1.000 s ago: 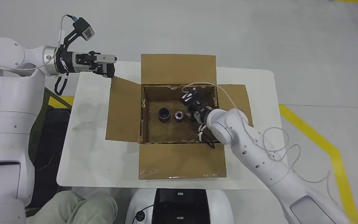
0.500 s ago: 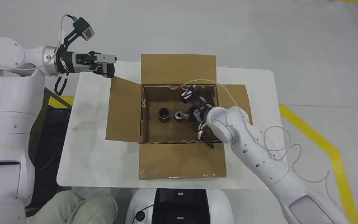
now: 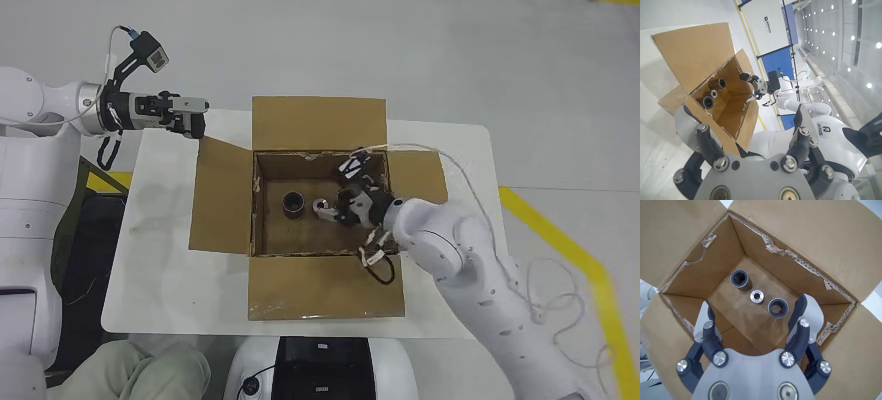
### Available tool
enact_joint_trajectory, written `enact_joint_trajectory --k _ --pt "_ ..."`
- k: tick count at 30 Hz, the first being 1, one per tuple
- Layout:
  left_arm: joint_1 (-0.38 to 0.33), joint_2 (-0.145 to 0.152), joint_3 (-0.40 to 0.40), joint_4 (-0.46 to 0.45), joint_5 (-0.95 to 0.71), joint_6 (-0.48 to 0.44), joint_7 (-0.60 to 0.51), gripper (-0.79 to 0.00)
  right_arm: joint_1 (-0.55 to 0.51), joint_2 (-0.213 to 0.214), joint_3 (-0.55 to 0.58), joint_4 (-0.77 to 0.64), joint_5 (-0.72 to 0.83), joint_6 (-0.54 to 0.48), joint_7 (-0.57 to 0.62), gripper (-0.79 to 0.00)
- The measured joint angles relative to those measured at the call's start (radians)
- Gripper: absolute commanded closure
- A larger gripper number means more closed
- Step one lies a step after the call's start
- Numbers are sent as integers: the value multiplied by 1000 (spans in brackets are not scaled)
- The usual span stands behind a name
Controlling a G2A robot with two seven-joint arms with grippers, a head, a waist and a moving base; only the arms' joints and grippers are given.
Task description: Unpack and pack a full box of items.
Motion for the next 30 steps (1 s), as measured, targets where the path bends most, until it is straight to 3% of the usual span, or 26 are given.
enact_joint_trajectory --k 14,23,30 --pt "0 0 0 0 0 0 0 -785 -198 45 251 -155 238 -123 -23 -785" --pt "0 0 0 0 0 0 0 -785 -264 67 429 -143 491 -129 25 -785" --pt "0 0 0 0 0 0 0 -785 -303 85 565 -102 571 -116 30 -785"
